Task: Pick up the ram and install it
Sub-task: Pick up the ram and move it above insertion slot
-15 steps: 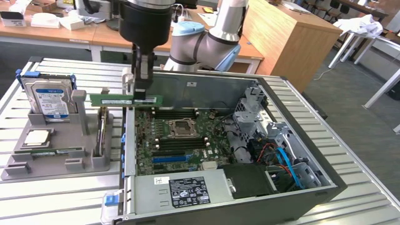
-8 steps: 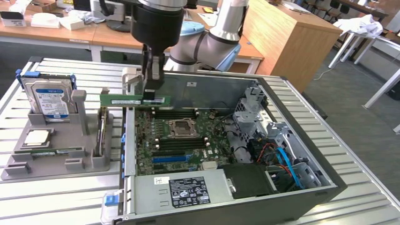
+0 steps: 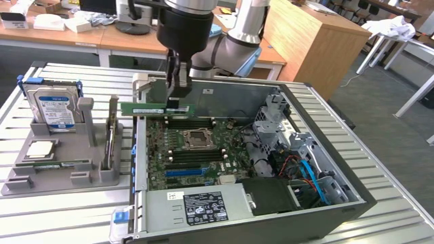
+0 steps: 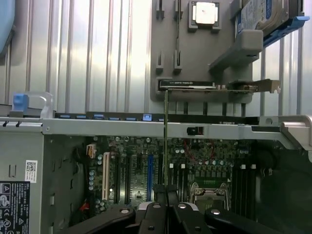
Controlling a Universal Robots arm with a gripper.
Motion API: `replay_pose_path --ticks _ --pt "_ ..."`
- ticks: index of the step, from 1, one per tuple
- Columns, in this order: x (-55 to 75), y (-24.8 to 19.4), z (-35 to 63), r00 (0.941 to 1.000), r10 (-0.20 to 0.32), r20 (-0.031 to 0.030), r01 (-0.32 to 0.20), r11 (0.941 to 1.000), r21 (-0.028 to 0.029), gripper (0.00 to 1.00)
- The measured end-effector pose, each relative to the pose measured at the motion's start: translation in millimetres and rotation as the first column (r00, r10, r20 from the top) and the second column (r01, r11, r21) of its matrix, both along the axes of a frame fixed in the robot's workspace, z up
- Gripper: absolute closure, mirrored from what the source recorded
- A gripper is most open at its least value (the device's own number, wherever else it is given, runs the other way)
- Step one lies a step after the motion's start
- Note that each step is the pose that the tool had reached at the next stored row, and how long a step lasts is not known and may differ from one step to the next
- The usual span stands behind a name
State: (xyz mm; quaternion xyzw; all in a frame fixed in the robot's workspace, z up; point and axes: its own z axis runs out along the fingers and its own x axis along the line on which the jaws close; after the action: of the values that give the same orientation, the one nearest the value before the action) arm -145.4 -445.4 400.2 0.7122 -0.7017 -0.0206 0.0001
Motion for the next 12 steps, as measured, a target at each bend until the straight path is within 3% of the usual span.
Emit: replay_pose_path --ticks 12 --pt "28.0 0.0 0.0 1.0 0.0 0.0 0.0 1.0 0.0 0.89"
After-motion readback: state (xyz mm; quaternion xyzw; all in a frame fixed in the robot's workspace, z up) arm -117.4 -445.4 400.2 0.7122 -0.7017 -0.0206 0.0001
